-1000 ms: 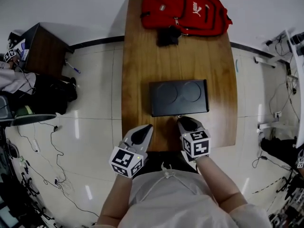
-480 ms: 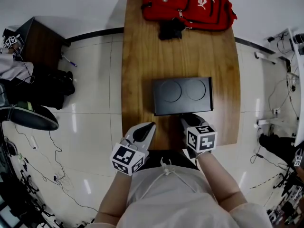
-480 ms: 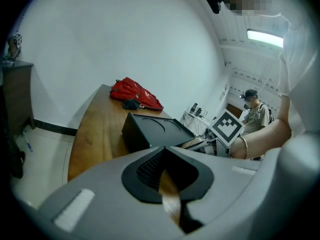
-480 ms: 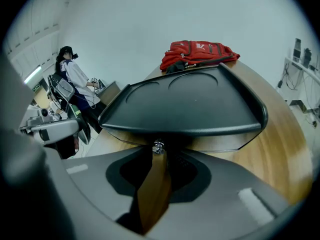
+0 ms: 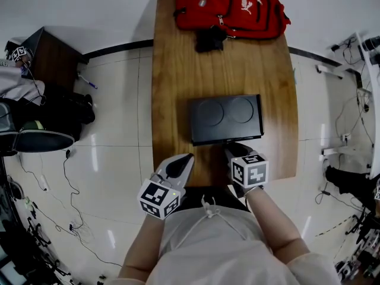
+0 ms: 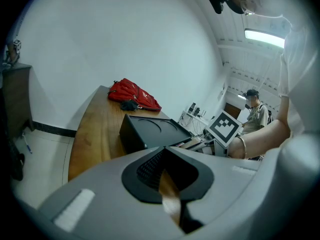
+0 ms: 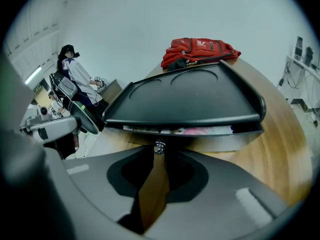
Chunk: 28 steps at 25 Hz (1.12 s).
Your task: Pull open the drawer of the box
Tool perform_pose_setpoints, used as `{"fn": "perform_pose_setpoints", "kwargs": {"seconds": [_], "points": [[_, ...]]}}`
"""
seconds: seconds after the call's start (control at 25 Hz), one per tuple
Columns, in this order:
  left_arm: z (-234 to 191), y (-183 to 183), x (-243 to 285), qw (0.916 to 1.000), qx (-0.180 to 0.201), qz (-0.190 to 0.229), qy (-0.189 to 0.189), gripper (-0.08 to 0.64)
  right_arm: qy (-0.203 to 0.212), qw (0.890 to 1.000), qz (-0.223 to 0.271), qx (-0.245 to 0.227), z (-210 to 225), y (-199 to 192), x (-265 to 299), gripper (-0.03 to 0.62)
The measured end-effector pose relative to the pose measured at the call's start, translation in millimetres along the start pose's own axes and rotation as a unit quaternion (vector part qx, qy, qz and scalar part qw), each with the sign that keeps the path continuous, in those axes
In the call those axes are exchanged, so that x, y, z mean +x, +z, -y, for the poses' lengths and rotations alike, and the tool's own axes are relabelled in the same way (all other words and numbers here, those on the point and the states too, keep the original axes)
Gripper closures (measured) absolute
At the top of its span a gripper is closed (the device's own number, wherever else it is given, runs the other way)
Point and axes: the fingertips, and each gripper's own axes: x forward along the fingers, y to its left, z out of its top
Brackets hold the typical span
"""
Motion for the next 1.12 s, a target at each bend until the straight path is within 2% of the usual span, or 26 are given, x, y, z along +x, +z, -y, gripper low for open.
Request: {"fn": "perform_pose_setpoints", "kwargs": {"seconds": [0.28,0.6,0.88,1.12], "points": [[10.4,-8.9,-11.3,0.9998,-0.002,0.011,0.018,0.554,0.014,1.000,-0.009,0.007,-5.9,-32.8,-14.2,0.518],[25.4,-29.6,-21.6,0.9994,-0.008,0.014,0.031,0.554,0.021,0.999,-0.024,-0.006,-11.9,-70.4,-29.0,0.518],[44.4,-48.0,-22.9,0.9994,-0.011,0.011,0.031,0.555,0.028,0.999,-0.039,-0.015,-14.7,-94.2,-37.3,0.518],[58.4,-54.3,-27.2,0.9993,-0.007,0.016,0.033,0.554,0.025,0.999,-0.022,-0.035,-18.2,-98.9,-43.1,0.517]]}}
